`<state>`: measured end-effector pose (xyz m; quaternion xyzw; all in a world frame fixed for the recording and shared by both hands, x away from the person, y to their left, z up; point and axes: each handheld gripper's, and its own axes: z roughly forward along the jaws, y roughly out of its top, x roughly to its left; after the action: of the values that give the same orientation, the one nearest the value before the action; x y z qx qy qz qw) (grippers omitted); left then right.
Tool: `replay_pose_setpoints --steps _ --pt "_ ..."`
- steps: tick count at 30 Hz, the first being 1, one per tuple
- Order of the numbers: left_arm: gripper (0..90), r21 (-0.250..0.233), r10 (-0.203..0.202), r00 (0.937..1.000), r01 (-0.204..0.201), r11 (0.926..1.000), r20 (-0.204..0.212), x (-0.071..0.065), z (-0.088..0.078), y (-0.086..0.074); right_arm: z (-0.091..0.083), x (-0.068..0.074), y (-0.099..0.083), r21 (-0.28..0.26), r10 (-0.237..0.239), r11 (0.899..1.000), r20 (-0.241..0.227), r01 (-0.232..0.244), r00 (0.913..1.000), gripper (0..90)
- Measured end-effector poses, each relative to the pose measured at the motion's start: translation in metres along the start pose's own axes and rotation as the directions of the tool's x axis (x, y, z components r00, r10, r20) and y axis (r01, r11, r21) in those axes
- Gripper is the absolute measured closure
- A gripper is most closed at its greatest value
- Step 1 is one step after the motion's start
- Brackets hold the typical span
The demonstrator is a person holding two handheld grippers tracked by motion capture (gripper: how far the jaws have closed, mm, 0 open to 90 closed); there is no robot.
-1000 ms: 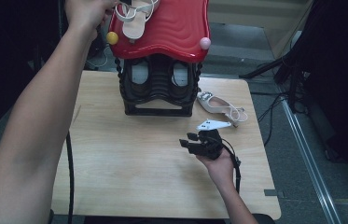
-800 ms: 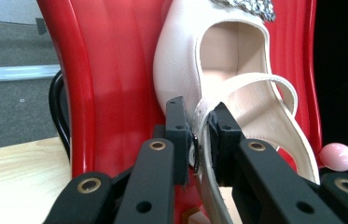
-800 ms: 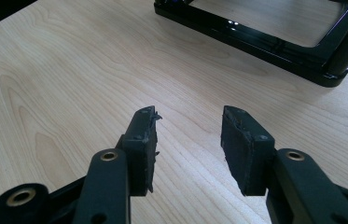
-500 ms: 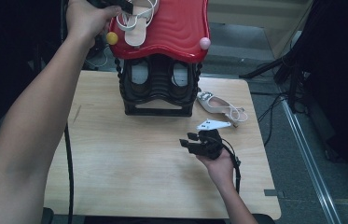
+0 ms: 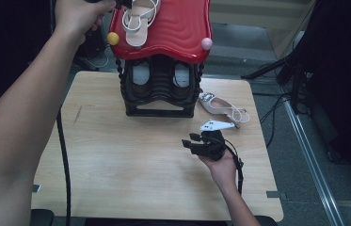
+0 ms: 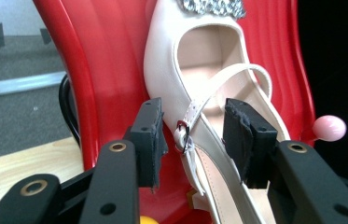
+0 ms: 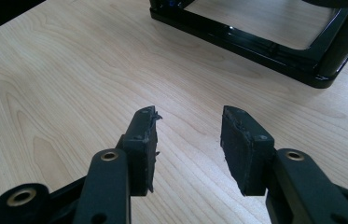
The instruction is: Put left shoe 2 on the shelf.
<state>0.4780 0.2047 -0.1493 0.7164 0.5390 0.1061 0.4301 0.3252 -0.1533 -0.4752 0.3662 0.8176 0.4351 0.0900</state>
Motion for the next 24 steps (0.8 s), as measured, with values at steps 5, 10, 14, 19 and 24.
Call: replay_pose_setpoints --steps 5,10,14,19,24 --pt "54.5 -0.011 0.042 0.9989 -0.042 0.9991 -0.023 0.0 -0.012 -0.001 -0.001 -0.002 0.0 -0.007 0.005 1.0 -0.002 -0.005 1.0 57.0" --pt "54.2 0.0 0.043 0.999 -0.043 0.9991 -0.011 0.006 -0.021 -0.003 -0.001 -0.001 0.0 -0.006 0.003 1.0 -0.004 -0.003 1.0 57.0" --pt "53.5 -0.005 0.039 0.9992 -0.039 0.9992 -0.005 0.013 -0.026 -0.007 -0.001 -0.002 0.0 -0.004 0.004 1.0 -0.002 -0.004 1.0 57.0" --pt "51.0 -0.003 0.044 0.999 -0.044 0.999 -0.005 0.02 -0.031 -0.013 -0.001 -0.002 0.0 -0.003 0.004 1.0 0.0 -0.004 1.0 57.0" --pt "48.6 0.0 0.035 0.9994 -0.035 0.9994 -0.003 0.031 -0.033 -0.02 -0.001 -0.003 0.0 -0.003 0.004 1.0 0.001 -0.004 1.0 56.7"
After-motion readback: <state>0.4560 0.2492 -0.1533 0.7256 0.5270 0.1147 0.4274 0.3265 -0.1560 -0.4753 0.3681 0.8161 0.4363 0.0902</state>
